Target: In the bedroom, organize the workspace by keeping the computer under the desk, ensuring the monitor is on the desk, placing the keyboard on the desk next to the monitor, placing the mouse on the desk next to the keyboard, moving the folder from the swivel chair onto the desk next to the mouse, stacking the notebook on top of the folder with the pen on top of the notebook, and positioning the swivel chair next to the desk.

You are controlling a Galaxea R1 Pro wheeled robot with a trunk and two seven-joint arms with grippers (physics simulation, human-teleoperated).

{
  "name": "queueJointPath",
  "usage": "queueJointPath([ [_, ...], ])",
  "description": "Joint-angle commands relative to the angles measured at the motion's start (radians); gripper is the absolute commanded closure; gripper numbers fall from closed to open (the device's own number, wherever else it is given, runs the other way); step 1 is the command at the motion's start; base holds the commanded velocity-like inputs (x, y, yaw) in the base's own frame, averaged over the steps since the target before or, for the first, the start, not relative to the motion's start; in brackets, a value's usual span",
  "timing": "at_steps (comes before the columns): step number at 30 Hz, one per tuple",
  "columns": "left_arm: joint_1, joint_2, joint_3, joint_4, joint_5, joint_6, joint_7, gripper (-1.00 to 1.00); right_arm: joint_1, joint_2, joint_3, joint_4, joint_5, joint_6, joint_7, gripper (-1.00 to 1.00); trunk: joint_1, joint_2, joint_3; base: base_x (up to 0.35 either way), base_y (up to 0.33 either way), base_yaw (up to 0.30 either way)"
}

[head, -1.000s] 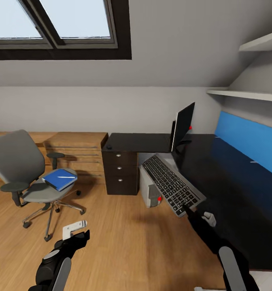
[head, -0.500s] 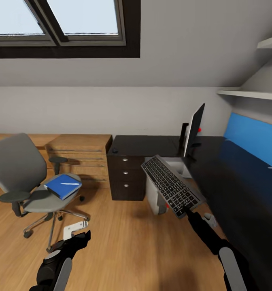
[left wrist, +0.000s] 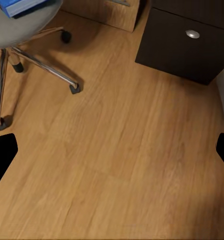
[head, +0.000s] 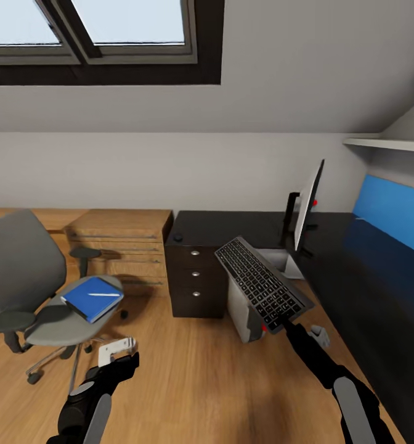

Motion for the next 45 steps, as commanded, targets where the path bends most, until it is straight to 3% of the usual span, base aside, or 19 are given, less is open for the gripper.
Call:
queueJointPath([
  [1,-0.001,0.0,0.0,-0.001,0.011,0.003,0.008,-1.0,-0.001,0.002,-0.003,-0.001,-0.011,0.01,0.002,1.0,0.001,-0.001,-0.001,0.313,0.101,0.0],
  [20,-0.001,-0.001,0.0,-0.001,0.012,0.003,0.007,-1.0,-0.001,0.013,-0.003,-0.001,-0.016,0.0,-0.006,1.0,0.001,-0.001,-0.001,0.313,0.101,0.0],
  [24,-0.001,-0.001,0.0,-0.001,0.012,0.003,0.007,-1.0,-0.001,0.037,-0.005,-0.001,-0.039,-0.001,-0.012,1.0,0.001,-0.001,-0.001,0.313,0.101,0.0],
  [25,-0.001,-0.001,0.0,-0.001,0.012,0.003,0.007,-1.0,-0.001,0.05,-0.006,0.002,-0.063,-0.001,-0.014,1.0,0.001,-0.001,-0.001,0.313,0.101,0.0],
  [31,-0.001,-0.001,-0.005,-0.001,0.012,0.004,0.007,-1.0,-0.001,0.071,0.002,0.017,-0.092,-0.001,-0.029,1.0,0.001,-0.001,-0.001,0.313,0.101,0.0],
  [32,-0.001,-0.001,-0.007,-0.001,0.012,0.004,0.007,-1.0,-0.002,0.097,0.013,0.019,-0.163,-0.009,-0.05,1.0,0.001,-0.001,-0.001,0.314,0.098,0.0],
  [35,-0.001,-0.002,-0.014,-0.001,0.012,0.004,0.005,-1.0,-0.006,0.106,0.038,0.02,-0.227,-0.067,-0.09,1.0,0.001,-0.001,-0.001,0.314,0.097,0.0],
  [39,-0.001,-0.002,-0.036,-0.003,0.013,0.006,0.004,-1.0,-0.015,0.11,0.176,0.02,-0.354,-0.294,-0.228,1.0,0.001,-0.001,-0.001,0.313,0.061,0.0],
  [41,-0.001,-0.002,-0.04,-0.004,0.013,0.006,0.004,-1.0,-0.016,0.109,0.272,0.021,-0.387,-0.419,-0.257,1.0,0.001,-0.001,-0.001,0.253,0.016,0.0],
  [45,-0.001,-0.002,-0.045,-0.004,0.013,0.008,0.004,-1.0,-0.016,0.109,0.349,0.046,-0.404,-0.507,-0.27,1.0,0.001,-0.001,-0.001,0.125,0.007,0.0],
])
